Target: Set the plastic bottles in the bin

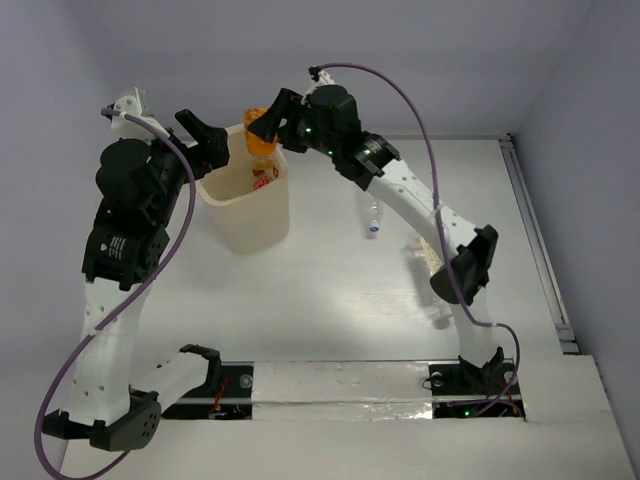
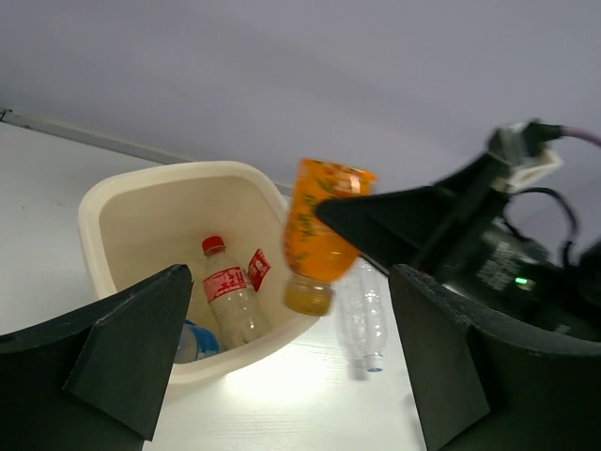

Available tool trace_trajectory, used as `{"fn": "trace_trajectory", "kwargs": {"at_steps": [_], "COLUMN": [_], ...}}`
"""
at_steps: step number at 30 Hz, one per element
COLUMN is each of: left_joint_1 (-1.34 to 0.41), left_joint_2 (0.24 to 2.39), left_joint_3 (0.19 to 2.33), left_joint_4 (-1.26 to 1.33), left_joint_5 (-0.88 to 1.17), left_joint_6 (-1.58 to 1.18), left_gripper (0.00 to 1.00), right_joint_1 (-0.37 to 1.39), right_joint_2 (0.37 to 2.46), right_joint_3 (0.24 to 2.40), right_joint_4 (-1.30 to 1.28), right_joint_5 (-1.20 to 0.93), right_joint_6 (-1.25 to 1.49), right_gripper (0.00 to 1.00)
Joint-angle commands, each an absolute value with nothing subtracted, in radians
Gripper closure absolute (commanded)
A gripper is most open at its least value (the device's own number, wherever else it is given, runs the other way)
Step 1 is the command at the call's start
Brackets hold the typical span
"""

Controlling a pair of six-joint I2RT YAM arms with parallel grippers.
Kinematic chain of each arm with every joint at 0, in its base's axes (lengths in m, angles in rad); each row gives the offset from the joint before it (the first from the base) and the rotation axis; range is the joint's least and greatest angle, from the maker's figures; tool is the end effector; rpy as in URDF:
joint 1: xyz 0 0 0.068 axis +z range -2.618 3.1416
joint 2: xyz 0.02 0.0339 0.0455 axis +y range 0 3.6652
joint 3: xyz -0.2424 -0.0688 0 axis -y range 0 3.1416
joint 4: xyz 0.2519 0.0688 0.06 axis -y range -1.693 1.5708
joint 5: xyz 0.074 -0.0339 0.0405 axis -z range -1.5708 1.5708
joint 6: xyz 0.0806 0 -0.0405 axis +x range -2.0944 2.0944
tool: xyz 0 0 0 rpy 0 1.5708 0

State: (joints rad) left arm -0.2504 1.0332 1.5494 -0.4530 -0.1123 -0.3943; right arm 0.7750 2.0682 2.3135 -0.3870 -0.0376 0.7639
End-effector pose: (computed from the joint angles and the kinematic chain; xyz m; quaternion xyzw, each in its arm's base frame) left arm 0.2339 -0.0505 0.5080 -0.0899 0.6786 -0.1942 0.7026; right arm 0.3683 0.3649 0.4241 -0.0165 0.7552 0.4660 0.4607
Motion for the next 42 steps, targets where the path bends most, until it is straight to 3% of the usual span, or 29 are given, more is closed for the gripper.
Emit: {"fn": "trace_trajectory", "kwargs": {"at_steps": [1, 3, 7, 8, 10, 14, 15, 17, 18, 19, 20, 22, 26, 35, 37, 38, 41, 42], "left_joint_1": [-0.247, -0.247, -0.247, -0.247, -0.247, -0.247, -0.262, -0.305, -0.345, -0.450, -0.506, -0.621, -0.718, -0.813, -0.813, -0.813, -0.795, -0.785], "left_joint_2": [1.034, 1.032, 1.042, 1.045, 1.060, 1.097, 1.110, 1.137, 1.176, 1.202, 1.230, 1.319, 1.459, 1.877, 1.978, 2.009, 2.158, 2.183], "left_joint_3": [1.583, 1.588, 1.609, 1.609, 1.615, 1.637, 1.640, 1.678, 1.701, 1.750, 1.773, 1.822, 1.838, 2.078, 2.133, 2.149, 2.229, 2.253], "left_joint_4": [-0.463, -0.462, -0.457, -0.456, -0.453, -0.449, -0.437, -0.442, -0.452, -0.477, -0.488, -0.492, -0.451, -0.495, -0.512, -0.517, -0.538, -0.538], "left_joint_5": [-0.051, -0.038, -0.005, -0.005, 0.060, 0.123, 0.133, 0.141, 0.120, 0.045, 0.002, -0.064, -0.097, -0.213, -0.259, -0.271, -0.287, -0.290], "left_joint_6": [-0.416, -0.422, -0.425, -0.425, -0.423, -0.443, -0.445, -0.442, -0.430, -0.419, -0.414, -0.416, -0.448, -0.494, -0.509, -0.517, -0.548, -0.555], "left_gripper": [0.16, 0.16, 0.16, 0.17, 0.17, 0.22, 0.24, 0.40, 0.45, 0.50, 0.60, 0.67, 1.00, 0.98, 0.87, 0.71, 0.40, 0.35], "right_joint_1": [0.810, 0.819, 0.819, 0.819, 0.819, 0.819, 0.819, 0.789, 0.772, 0.723, 0.691, 0.611, 0.406, 0.273, 0.273, 0.273, 0.273, 0.273], "right_joint_2": [2.147, 2.171, 2.201, 2.192, 2.171, 2.068, 2.036, 1.949, 1.831, 1.765, 1.696, 1.495, 1.208, 0.819, 0.758, 0.741, 0.680, 0.664], "right_joint_3": [2.476, 2.477, 2.473, 2.470, 2.450, 2.416, 2.396, 2.303, 2.140, 2.041, 1.940, 1.639, 1.306, 0.985, 0.947, 0.930, 0.855, 0.854], "right_joint_4": [-0.339, -0.321, -0.324, -0.334, -0.345, -0.373, -0.392, -0.425, -0.411, -0.366, -0.338, -0.255, -0.279, -0.529, -0.552, -0.560, -0.584, -0.584], "right_joint_5": [-0.043, -0.037, -0.057, -0.049, -0.025, 0.035, 0.088, 0.153, 0.187, 0.195, 0.192, 0.147, 0.162, 0.278, 0.255, 0.246, 0.193, 0.181], "right_joint_6": [0.857, 0.897, 0.901, 0.891, 0.855, 0.773, 0.723, 0.690, 0.674, 0.675, 0.683, 0.727, 0.707, 0.615, 0.629, 0.633, 0.652, 0.653], "right_gripper": [0.42, 0.40, 0.10, 0.06, 0.02, 0.02, 0.05, 0.32, 0.48, 0.78, 0.89, 1.00, 1.00, 1.00, 1.00, 1.00, 1.00, 1.00]}}
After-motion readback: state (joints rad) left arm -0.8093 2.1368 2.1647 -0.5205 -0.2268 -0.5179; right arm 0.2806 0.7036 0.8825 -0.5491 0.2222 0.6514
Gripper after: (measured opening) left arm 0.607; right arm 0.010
